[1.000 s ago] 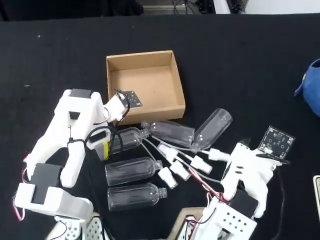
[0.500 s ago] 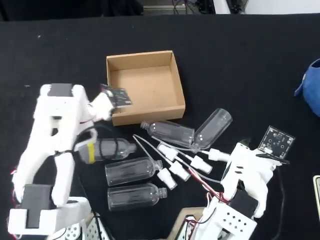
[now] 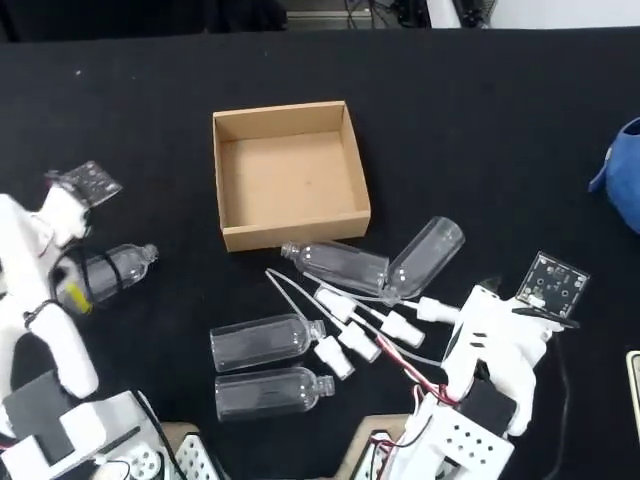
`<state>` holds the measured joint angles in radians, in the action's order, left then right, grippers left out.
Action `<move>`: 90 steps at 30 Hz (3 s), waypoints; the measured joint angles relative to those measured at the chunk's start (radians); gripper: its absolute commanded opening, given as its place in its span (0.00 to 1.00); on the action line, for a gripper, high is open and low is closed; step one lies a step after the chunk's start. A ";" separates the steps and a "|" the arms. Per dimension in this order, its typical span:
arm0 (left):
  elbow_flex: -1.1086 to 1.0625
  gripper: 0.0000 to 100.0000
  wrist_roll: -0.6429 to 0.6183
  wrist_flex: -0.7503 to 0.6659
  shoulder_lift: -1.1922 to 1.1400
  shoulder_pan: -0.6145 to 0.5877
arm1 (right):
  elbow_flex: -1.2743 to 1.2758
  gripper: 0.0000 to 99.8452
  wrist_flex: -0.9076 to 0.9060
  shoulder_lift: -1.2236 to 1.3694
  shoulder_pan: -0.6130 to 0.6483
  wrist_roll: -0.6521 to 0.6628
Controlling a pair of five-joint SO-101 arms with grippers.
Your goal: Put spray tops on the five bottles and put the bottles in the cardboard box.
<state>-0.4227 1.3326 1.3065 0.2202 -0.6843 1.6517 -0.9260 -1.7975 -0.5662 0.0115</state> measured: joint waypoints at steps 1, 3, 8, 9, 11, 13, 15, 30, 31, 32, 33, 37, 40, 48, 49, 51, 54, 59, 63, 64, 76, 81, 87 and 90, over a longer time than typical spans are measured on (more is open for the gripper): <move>-0.018 0.13 0.005 -0.017 0.000 -0.021 | 0.000 0.15 0.000 0.000 0.000 0.000; -0.035 0.19 0.006 -0.044 0.000 -0.048 | 0.000 0.15 0.000 0.000 0.000 0.000; -0.048 0.30 0.008 -0.054 0.000 -0.055 | 0.000 0.15 0.000 0.000 0.000 0.000; -0.048 0.29 0.008 -0.055 0.000 -0.055 | 0.000 0.15 0.000 0.000 0.000 0.000; -0.048 0.28 0.008 -0.055 0.000 -0.052 | 0.000 0.15 0.000 0.000 0.000 0.000; -0.038 0.27 0.006 -0.051 0.000 -0.032 | 0.000 0.15 0.000 0.000 0.000 0.000; 0.000 0.27 -0.015 -0.023 0.000 0.002 | 0.000 0.15 0.000 0.000 0.000 0.000; 0.127 0.27 -0.147 -0.140 -0.270 0.114 | 0.000 0.15 0.000 0.000 0.000 0.000; 0.146 0.27 -0.163 -0.153 -0.293 0.114 | 0.000 0.15 0.000 0.000 0.000 0.000; 0.164 0.27 -0.178 -0.164 -0.315 0.114 | 0.000 0.15 0.000 0.000 0.000 0.000; 0.180 0.27 -0.192 -0.170 -0.334 0.114 | 0.000 0.15 0.000 0.000 0.000 0.000; 0.216 0.27 -0.233 -0.173 -0.399 0.117 | 0.000 0.15 0.000 0.000 0.000 0.000; 0.224 0.22 -0.255 -0.173 -0.422 0.121 | 0.000 0.15 0.000 0.000 0.000 0.000; 0.209 0.03 -0.285 -0.175 -0.433 0.121 | 0.000 0.15 0.000 0.000 0.000 0.000; 0.201 0.03 -0.285 -0.176 -0.433 0.123 | 0.000 0.15 0.000 0.000 0.000 0.000; 0.186 0.03 -0.285 -0.183 -0.430 0.124 | 0.000 0.15 0.000 0.000 0.000 0.000; 0.180 0.03 -0.361 -0.169 -0.411 0.124 | 0.000 0.15 0.000 0.000 0.000 0.000; 0.160 0.03 -0.539 -0.069 -0.236 0.141 | -0.081 0.15 -0.014 0.000 0.051 0.071; 0.104 0.03 -0.736 -0.049 -0.017 0.184 | -0.173 0.15 -0.083 0.000 0.207 0.167; 0.078 0.03 -0.781 -0.061 0.037 0.196 | -0.206 0.15 -0.109 0.000 0.247 0.180; -0.396 0.03 -1.129 -0.451 0.477 0.313 | -0.439 0.15 -0.118 0.118 0.371 0.293; -0.520 0.03 -1.215 -0.569 0.568 0.361 | -0.560 0.15 -0.057 0.440 0.457 0.252; -0.621 0.03 -1.329 -0.644 0.620 0.368 | -0.720 0.15 -0.002 0.804 0.577 0.160; -0.666 0.03 -1.361 -0.649 0.652 0.368 | -0.781 0.15 0.049 0.980 0.611 0.153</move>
<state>-1.0886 -0.0284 0.6575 0.8723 -0.3161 0.8707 -0.8769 -0.8170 0.0445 0.1649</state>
